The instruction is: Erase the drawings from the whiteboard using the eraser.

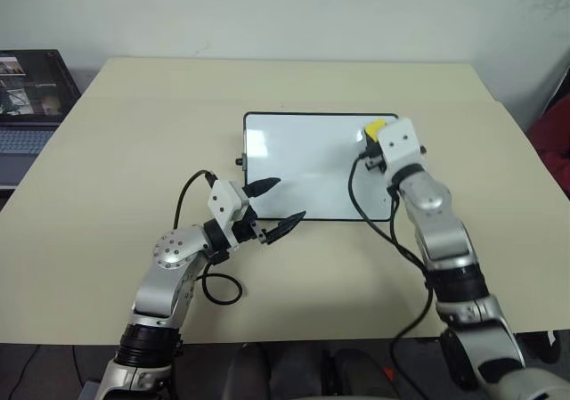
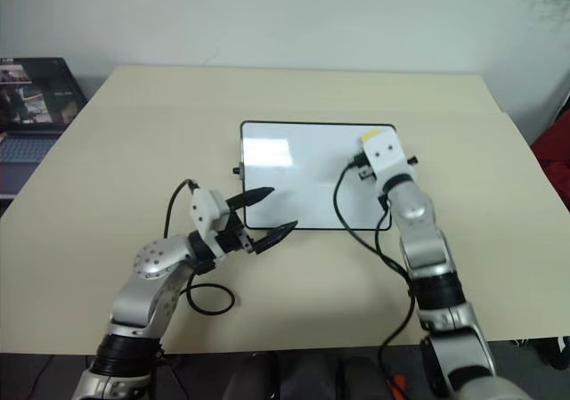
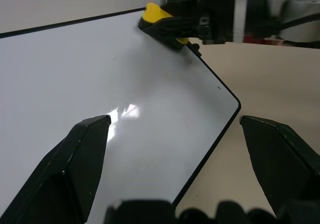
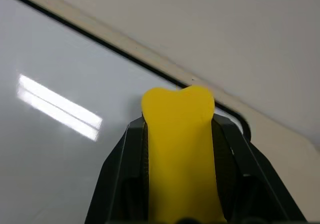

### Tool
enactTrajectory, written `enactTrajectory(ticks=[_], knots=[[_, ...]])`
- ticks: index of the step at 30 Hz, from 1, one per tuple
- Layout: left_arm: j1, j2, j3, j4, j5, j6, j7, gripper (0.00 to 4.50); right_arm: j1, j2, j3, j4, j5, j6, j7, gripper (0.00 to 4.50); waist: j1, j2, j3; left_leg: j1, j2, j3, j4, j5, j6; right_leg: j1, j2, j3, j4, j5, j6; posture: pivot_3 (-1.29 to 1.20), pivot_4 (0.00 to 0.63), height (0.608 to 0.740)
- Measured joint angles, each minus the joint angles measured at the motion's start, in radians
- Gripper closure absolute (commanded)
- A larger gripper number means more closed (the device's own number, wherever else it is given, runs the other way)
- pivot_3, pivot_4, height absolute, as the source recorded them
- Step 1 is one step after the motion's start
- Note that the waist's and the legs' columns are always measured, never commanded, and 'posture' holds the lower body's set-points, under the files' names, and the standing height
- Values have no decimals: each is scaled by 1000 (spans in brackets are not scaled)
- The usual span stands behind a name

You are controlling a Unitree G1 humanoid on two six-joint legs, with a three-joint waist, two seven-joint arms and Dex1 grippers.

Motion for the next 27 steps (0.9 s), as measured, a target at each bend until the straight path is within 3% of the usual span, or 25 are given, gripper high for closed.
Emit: enactTrajectory(ticks=[8, 19, 27], knots=[[24, 0, 1, -8, 1, -2, 5, 0, -30, 3, -15, 91, 34, -32, -10, 3190, -1, -1, -1, 5, 1, 0, 2, -1, 1, 5, 0, 0, 3, 0, 0, 0, 150, 740], [31, 0, 2, -16, 1, -4, 20, 0, 145, 27, 38, 47, 32, -71, -17, 3192, -8, -6, -7, 33, 1, 0, -1, -1, 1, 26, -4, 1, 1, -2, 4, 0, 150, 740], [31, -1, 1, -16, 2, -9, 18, 0, 263, 37, 86, -33, 30, -55, 2, 3192, -23, -9, -12, 35, 1, -2, -1, 1, 4, 26, -6, 3, 1, -2, 4, 0, 150, 740]])
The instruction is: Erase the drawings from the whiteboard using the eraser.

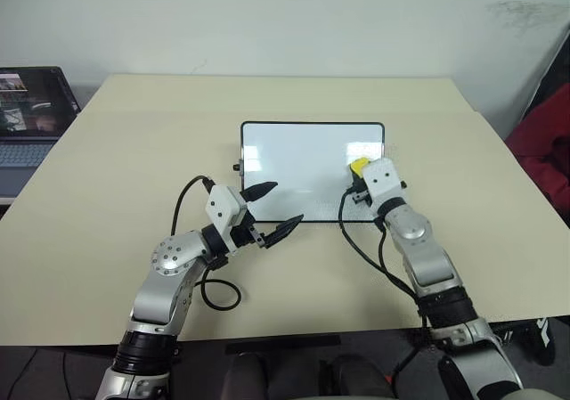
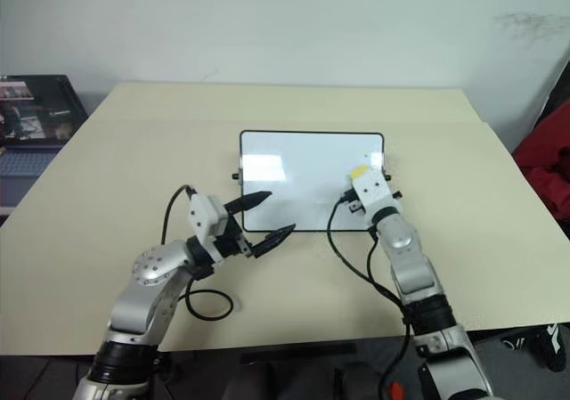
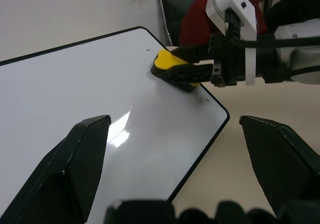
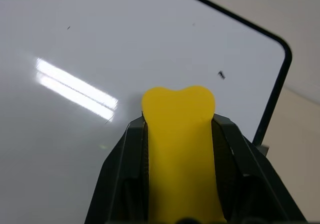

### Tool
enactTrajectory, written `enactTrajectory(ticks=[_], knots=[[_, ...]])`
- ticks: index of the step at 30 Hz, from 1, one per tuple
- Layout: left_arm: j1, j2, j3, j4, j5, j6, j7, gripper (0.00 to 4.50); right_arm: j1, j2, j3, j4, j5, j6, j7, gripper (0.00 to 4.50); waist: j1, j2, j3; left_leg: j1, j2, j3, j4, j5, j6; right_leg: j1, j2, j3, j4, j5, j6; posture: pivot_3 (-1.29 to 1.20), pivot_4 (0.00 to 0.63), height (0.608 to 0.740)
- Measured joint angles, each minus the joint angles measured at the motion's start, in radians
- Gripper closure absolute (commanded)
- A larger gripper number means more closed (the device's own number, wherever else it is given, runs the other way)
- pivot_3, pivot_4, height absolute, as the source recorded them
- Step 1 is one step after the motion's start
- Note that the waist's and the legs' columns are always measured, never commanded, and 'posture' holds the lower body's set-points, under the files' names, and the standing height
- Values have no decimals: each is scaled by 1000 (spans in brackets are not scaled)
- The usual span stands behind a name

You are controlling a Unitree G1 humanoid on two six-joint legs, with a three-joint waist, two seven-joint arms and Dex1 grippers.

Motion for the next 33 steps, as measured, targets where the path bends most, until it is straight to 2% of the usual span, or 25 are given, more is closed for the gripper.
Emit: enactTrajectory(ticks=[18, 20, 23, 25, 28, 31, 33], knots=[[-1, -3, 0, 10, 0, -17, -1, 0, 247, -1, 12, -138, -30, -98, -48, 3192, 2, 2, 2, -7, 1, 0, -5, 0, 0, -4, -1, -1, -12, 1, 1, 0, 150, 740], [-1, -3, 0, 10, 0, -17, -1, 0, 267, 3, 22, -175, -30, -87, -39, 3192, 1, 3, 3, -12, 1, 0, -6, 0, 0, -5, -1, 0, -13, 1, 1, 0, 150, 740], [0, -3, 0, 10, 0, -17, 0, 0, 272, 17, 31, -319, -9, 30, 16, 3193, 3, 8, 6, -30, -1, 0, -6, 0, -1, -20, 1, -1, -12, 2, 2, 0, 150, 740], [0, -2, 0, 10, 0, -17, 0, 0, 221, 21, 34, -421, 11, 107, 51, 3193, 6, 9, 7, -38, -1, 1, -3, 1, -2, -29, 3, -1, -9, 4, -1, 0, 150, 740], [-1, -3, 0, 10, 0, -17, 1, 0, 59, 6, 15, -470, 12, 178, 70, 3193, 14, 10, 8, -39, -1, 3, -4, 0, -2, -29, 5, -1, -12, 5, -1, 0, 150, 740], [0, -3, 0, 10, 0, -17, 1, 0, -58, -16, -21, -425, 7, 191, 64, 3193, 24, 10, 8, -39, -1, 3, -5, -1, -3, -28, 5, -1, -16, 5, -1, 0, 150, 740], [0, -3, 1, 10, 0, -17, 2, 0, -116, -26, -23, -310, 2, 169, 52, 3193, 27, 9, 8, -39, -2, 4, -5, -1, -3, -27, 4, -2, -17, 5, -1, 0, 150, 740]])
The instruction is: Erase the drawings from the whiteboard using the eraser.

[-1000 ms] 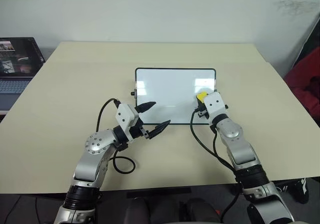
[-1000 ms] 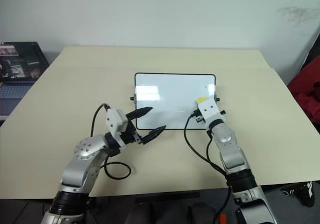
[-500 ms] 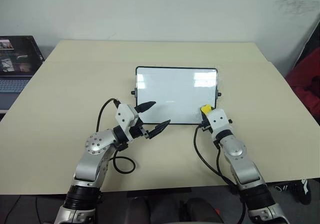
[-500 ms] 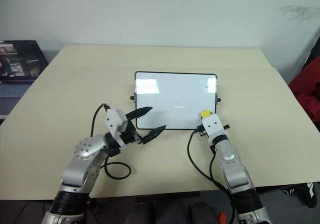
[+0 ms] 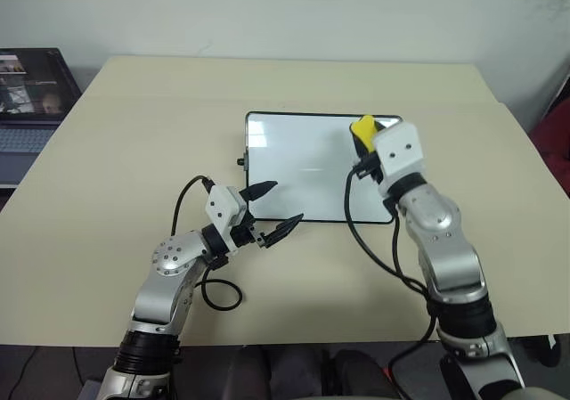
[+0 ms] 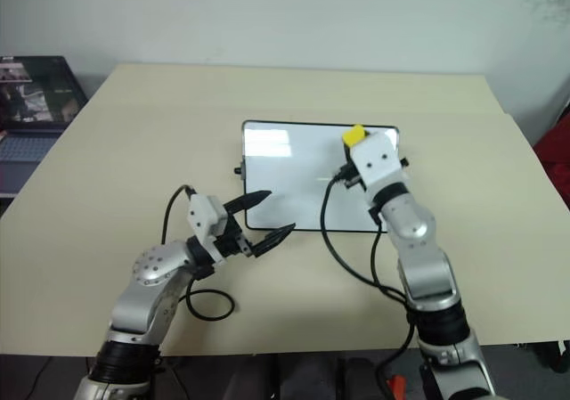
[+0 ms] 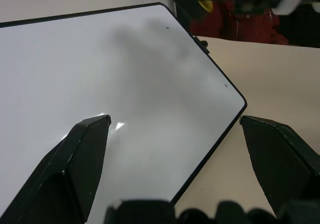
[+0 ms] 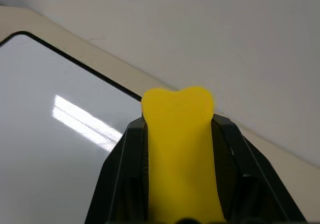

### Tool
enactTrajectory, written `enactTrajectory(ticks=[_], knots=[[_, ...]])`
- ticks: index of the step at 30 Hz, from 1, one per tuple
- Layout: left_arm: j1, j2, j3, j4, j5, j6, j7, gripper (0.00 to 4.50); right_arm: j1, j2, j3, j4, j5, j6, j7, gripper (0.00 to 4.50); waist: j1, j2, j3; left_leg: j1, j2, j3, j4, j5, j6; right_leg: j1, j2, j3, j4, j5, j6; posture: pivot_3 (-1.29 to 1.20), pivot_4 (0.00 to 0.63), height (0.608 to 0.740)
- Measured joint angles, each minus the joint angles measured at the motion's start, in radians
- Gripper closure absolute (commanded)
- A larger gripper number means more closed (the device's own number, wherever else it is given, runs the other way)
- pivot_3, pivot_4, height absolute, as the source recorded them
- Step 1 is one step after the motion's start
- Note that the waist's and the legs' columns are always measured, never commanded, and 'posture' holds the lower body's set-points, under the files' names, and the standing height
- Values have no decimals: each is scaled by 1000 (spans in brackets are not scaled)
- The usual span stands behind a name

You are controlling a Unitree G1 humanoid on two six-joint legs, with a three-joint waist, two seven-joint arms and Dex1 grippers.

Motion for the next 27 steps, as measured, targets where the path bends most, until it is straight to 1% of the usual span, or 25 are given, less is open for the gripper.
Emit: enactTrajectory(ticks=[4, 7, 9, 16, 23, 27], knots=[[0, -1, -1, -1, 0, 0, 2, 0, -46, -20, -13, 219, -8, -80, -40, 3193, 1, 1, 1, 0, 0, 1, 0, 0, 0, 0, -1, 0, 0, 0, 0, 0, 150, 740], [3, -1, -1, -5, 0, 1, 13, 0, -89, -31, -31, 297, -12, -149, -76, 3193, -2, 1, 2, 0, 0, 0, 0, 0, 0, 0, 0, 0, 1, 0, 0, 0, 150, 740], [14, -1, 0, -12, 0, 1, 21, 0, -89, -34, -46, 320, -11, -173, -93, 3193, -2, 1, 1, 1, 0, 0, 1, 0, 0, 1, 0, 0, 1, 0, 0, 0, 150, 740], [36, 1, 0, -19, 0, 3, 24, 0, -4, -9, -61, 269, 2, -164, -106, 3193, -2, 1, 0, 2, 0, -1, 2, 0, 0, 3, -1, -1, 3, 1, 1, 0, 150, 740], [36, 1, 0, -20, 0, 3, 23, 0, 86, 5, 12, 165, 10, -50, -13, 3193, -10, 1, 0, 7, 2, -1, 2, 0, 1, 4, 0, 0, 6, 2, 1, 0, 150, 740], [35, 1, 0, -20, 0, 3, 21, 0, 102, 1, 41, 102, 15, 36, 46, 3193, -10, 1, 0, 8, 1, -1, 3, 1, 1, 5, -1, 1, 10, 1, 2, 0, 150, 740]])
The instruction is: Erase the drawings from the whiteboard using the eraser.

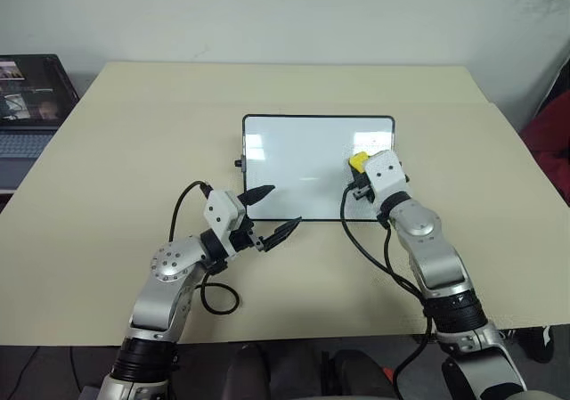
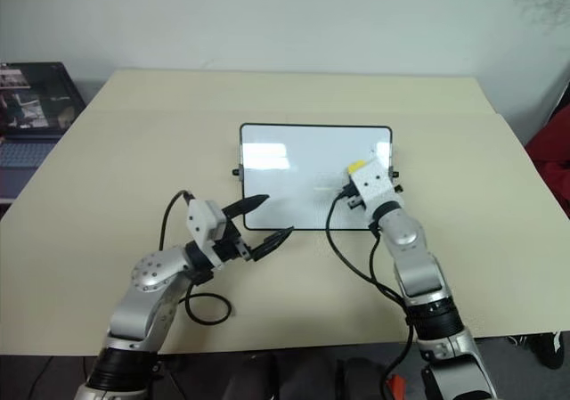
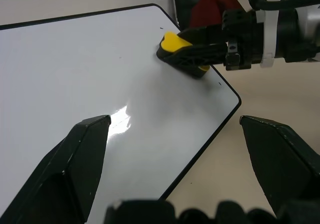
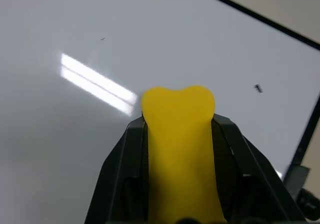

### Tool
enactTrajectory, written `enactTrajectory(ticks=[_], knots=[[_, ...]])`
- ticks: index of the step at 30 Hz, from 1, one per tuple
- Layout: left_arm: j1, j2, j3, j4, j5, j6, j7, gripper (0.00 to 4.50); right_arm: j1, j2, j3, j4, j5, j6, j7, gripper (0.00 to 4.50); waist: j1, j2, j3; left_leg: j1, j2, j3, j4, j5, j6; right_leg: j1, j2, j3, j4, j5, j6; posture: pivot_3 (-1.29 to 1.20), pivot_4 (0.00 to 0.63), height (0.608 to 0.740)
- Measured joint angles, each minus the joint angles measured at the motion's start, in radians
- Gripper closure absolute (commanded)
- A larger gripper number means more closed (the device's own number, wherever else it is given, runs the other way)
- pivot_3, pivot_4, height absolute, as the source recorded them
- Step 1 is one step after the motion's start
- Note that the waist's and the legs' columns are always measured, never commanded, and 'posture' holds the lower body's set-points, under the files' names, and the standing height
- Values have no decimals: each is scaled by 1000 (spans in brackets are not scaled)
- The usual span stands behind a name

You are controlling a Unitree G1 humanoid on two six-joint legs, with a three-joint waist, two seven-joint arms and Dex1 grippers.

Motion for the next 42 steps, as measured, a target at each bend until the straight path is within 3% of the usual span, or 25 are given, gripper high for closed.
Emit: enactTrajectory(ticks=[5, 9, 19, 23, 28, 35, 42], knots=[[-1, 0, 0, 0, 0, 0, 0, 0, 6, -32, 4, -137, -2, 144, 42, 3194, 5, 1, 1, -4, -1, 0, 0, 0, 0, -4, 1, 0, 0, 1, -1, 0, 150, 740], [-7, 0, 0, 1, 0, 0, 0, 0, -102, -60, -41, -144, -15, 153, 14, 3194, 6, 2, 2, -7, -1, 1, 0, 0, 0, -7, 1, 0, -1, 1, -2, 0, 150, 740], [-13, -1, -5, 1, 0, 0, -1, 0, -207, -68, -70, 132, -48, -27, -81, 3195, 6, 2, 2, -8, -1, 2, -1, 0, 0, -5, 1, 0, -7, 1, -3, 0, 150, 740], [-12, -1, -5, 1, 0, 0, 0, 0, -199, -65, -74, 157, -41, -59, -83, 3195, 6, 2, 2, -7, -1, 1, 0, 0, 0, -3, 1, 0, -7, 1, -3, 0, 150, 740], [-4, -1, -4, 1, 0, 0, 0, 0, -114, 8, -130, 108, 79, 2, -21, 3195, 2, 0, -2, -2, 0, 1, 0, 0, 0, 1, 1, -1, -6, 2, -2, 0, 150, 740], [-1, -1, -4, 1, 0, -1, -1, 0, -64, -4, -93, 64, 108, 86, 41, 3195, -5, -1, -2, 11, 1, 0, 0, 2, 2, 9, -1, 0, -1, 1, 0, 0, 150, 740], [-1, -1, -3, 2, 0, -3, -2, 0, -56, -46, -86, -101, 115, 245, 73, 3195, -3, 1, 0, -1, 0, 1, 0, 2, 3, -2, 0, 0, 0, 1, -1, 0, 150, 740]])
